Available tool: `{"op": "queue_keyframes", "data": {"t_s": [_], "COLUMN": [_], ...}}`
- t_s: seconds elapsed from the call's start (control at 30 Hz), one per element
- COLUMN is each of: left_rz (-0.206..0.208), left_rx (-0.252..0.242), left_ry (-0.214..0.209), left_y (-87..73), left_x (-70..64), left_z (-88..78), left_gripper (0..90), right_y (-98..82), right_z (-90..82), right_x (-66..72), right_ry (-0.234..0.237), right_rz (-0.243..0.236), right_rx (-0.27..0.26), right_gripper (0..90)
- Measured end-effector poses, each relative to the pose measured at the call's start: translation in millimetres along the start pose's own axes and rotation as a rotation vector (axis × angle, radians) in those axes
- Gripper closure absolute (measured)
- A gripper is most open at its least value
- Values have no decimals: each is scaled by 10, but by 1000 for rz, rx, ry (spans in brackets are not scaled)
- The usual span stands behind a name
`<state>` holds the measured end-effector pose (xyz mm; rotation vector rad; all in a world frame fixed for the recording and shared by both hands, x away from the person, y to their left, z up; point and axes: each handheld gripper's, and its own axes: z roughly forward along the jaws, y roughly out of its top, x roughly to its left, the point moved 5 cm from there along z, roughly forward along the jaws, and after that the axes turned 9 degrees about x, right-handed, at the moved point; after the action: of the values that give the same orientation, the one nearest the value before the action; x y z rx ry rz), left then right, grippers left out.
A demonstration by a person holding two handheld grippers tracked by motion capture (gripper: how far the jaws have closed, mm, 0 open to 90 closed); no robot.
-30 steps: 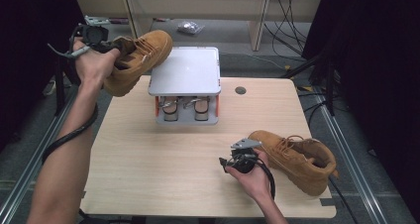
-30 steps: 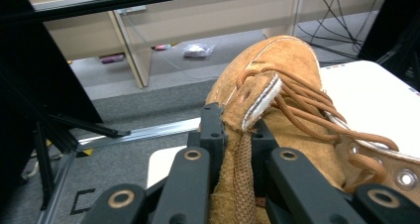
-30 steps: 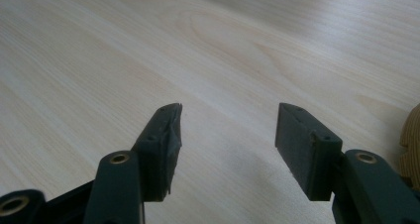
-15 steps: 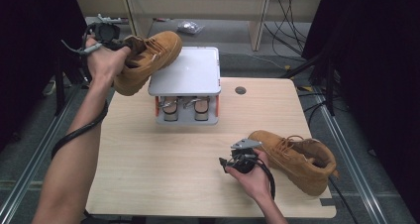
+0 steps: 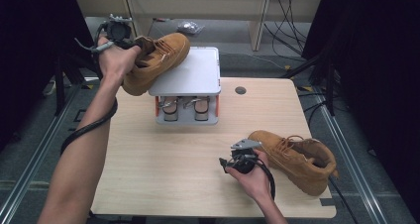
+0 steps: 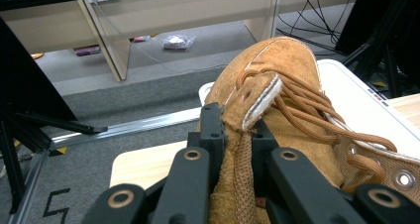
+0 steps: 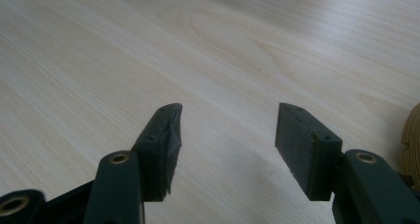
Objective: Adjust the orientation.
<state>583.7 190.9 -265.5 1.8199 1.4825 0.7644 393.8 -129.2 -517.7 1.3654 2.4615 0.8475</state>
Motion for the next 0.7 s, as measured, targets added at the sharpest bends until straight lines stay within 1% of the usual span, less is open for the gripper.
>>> {"op": "queue_keyframes", "data": {"t_s": [0.07,0.17,0.2,0.23,0.3,0.4,0.43,0.47,0.5,0.6,0.63,0.67,0.7], "left_rz": [3,-4,1,-6,-4,-10,-11,-13,-16,-12,-13,-15,-22], "left_rx": [2,8,12,10,14,16,12,10,9,8,11,12,16], "left_ry": [-1,-4,-1,-4,-5,-11,-10,-14,-22,-30,-29,-38,-44], "left_y": [13,26,29,35,46,60,70,74,82,107,111,117,116], "left_x": [-21,-43,-42,-51,-60,-79,-84,-90,-99,-146,-156,-173,-185], "left_z": [12,25,28,34,37,23,24,21,19,14,17,32,45], "left_gripper": [829,828,828,828,828,828,828,828,828,828,828,828,828], "right_y": [-1,0,1,1,0,-3,-5,-3,-2,-5,-7,-7,-10], "right_z": [2,-4,6,7,-2,2,2,16,19,25,23,15,15], "right_x": [-1,-2,-16,-16,-1,3,0,-15,-15,-13,-10,3,3], "right_ry": [1,-1,-12,-13,-2,-1,-3,-13,-14,-14,-14,-3,-1], "right_rz": [0,-1,-15,-14,-2,-2,-5,-24,-22,-23,-18,-3,-6], "right_rx": [0,-2,-10,-13,-2,0,2,-9,-11,-15,-6,-1,4], "right_gripper": [441,441,440,441,440,441,441,440,439,438,438,438,438]}}
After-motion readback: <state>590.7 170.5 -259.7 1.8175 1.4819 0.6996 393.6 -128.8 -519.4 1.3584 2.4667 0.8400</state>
